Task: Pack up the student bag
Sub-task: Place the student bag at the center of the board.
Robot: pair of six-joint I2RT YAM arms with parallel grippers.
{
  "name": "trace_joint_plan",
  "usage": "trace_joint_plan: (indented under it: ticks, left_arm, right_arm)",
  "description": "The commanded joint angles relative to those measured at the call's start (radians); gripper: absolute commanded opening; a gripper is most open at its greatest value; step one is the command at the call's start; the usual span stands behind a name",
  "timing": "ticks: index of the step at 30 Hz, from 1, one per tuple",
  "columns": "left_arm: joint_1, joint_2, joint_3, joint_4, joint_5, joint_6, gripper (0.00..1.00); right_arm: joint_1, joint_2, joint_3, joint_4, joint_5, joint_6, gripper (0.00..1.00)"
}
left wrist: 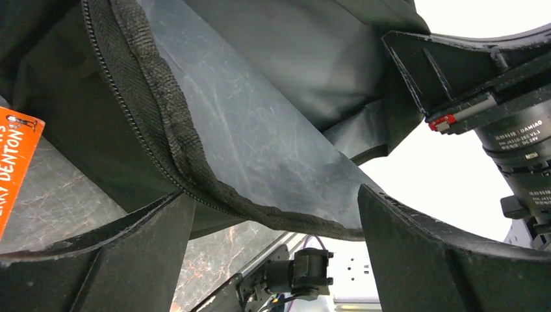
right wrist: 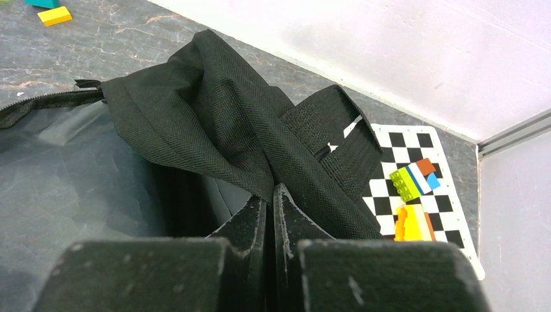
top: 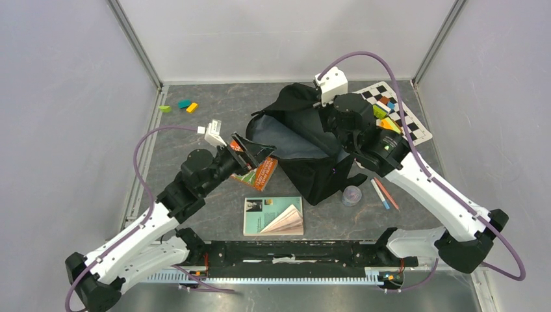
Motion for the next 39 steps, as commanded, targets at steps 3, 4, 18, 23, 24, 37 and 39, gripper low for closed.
trace_joint_plan:
  ticks: [3, 4, 18, 23, 24, 37, 39]
  left_arm:
    - [0.008, 0.027, -0.078, 0.196, -0.021, -0.095, 0.90]
    - [0.013, 0.036, -0.093, 0.204, -0.017, -0.091, 0.80]
    - [0.381, 0.449, 0.462, -0.104, 0.474, 0.313, 0.02]
    - [0.407, 0.696, 0.932, -0.326, 0.522, 0.460, 0.02]
    - [0.414, 0.733, 1.015, -0.347, 0.534, 0.466, 0.02]
    - [0.463, 1.017, 1.095, -0.404, 0.716, 0.600, 0.02]
    - [0.463, 1.034, 1.055, -0.407, 0.711, 0.650, 0.02]
  right_arm:
    - [-0.003, -0.040, -0.025, -0.007, -0.009, 0.045, 0.00]
    - [-0.003, -0.048, -0.035, 0.002, -0.007, 0.050, 0.00]
    - [-0.075, -0.028, 0.048, 0.184, 0.185, -0.042, 0.00]
    - [-0.098, 0.002, 0.097, 0.254, 0.187, -0.010, 0.00]
    - [-0.109, -0.005, 0.082, 0.268, 0.190, 0.007, 0.00]
    - [-0.365, -0.075, -0.427, 0.405, 0.011, 0.184, 0.00]
    - [-0.404, -0.070, -0.477, 0.416, -0.008, 0.199, 0.00]
